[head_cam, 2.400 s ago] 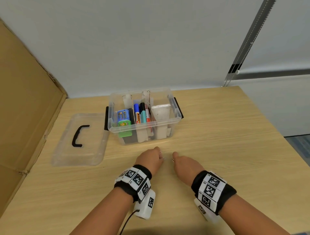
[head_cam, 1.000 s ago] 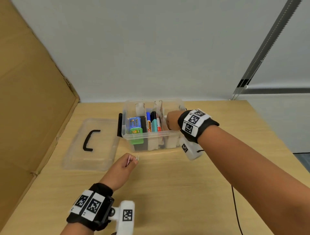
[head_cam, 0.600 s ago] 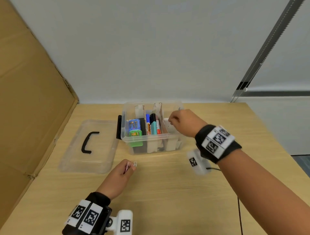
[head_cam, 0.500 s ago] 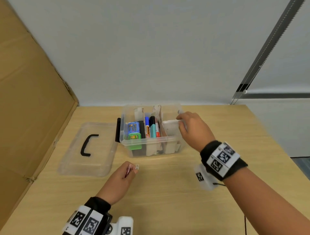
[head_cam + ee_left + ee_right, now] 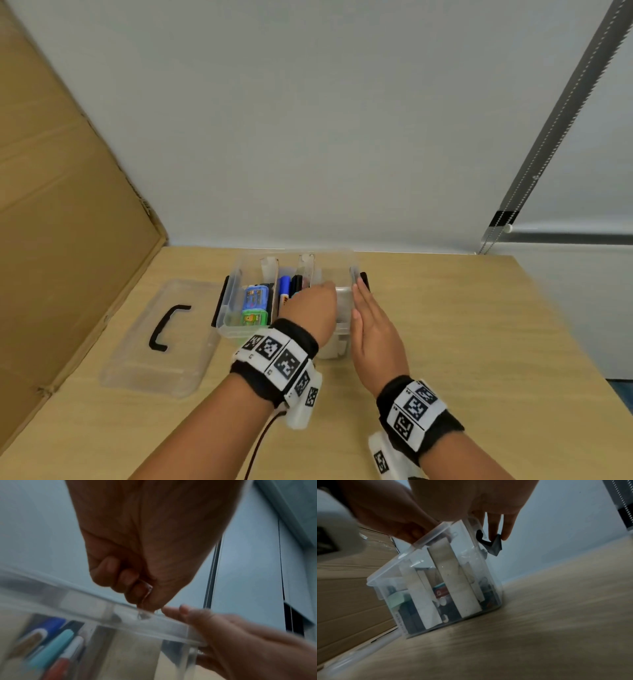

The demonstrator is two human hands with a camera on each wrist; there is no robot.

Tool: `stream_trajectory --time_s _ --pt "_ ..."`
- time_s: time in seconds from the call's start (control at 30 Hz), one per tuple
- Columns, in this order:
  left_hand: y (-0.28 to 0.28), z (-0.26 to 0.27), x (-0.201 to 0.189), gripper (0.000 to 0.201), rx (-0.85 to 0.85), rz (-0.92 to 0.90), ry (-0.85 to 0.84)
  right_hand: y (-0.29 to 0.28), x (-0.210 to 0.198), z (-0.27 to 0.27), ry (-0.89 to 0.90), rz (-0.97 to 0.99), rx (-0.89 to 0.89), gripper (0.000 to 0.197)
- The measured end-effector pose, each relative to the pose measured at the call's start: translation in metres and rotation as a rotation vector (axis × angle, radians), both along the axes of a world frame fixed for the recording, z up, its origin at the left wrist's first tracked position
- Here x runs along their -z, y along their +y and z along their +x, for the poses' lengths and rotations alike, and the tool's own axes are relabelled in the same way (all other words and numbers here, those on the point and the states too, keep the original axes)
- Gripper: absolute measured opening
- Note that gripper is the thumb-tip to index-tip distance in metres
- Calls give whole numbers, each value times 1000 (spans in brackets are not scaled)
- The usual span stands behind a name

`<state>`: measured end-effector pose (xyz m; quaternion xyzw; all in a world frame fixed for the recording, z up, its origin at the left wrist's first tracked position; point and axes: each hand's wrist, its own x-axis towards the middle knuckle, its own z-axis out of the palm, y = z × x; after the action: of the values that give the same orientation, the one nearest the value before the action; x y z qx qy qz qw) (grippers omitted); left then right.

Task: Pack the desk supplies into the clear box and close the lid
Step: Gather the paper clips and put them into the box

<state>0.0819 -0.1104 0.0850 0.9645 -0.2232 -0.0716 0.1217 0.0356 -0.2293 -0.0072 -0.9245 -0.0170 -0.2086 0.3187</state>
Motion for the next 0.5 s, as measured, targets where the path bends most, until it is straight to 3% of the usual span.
stream_trajectory --time_s 0.13,0.27,0.37,0.5 --pt "-30 14 -1 25 56 239 63 3 7 3 -26 95 -7 49" --pt "-35 26 0 26 65 330 136 -1 11 5 -24 69 -24 53" --pt "-25 21 3 28 44 206 122 -3 12 4 -13 46 -33 53" --pt "6 -7 1 32 0 -181 -49 -3 11 4 -10 54 -57 53"
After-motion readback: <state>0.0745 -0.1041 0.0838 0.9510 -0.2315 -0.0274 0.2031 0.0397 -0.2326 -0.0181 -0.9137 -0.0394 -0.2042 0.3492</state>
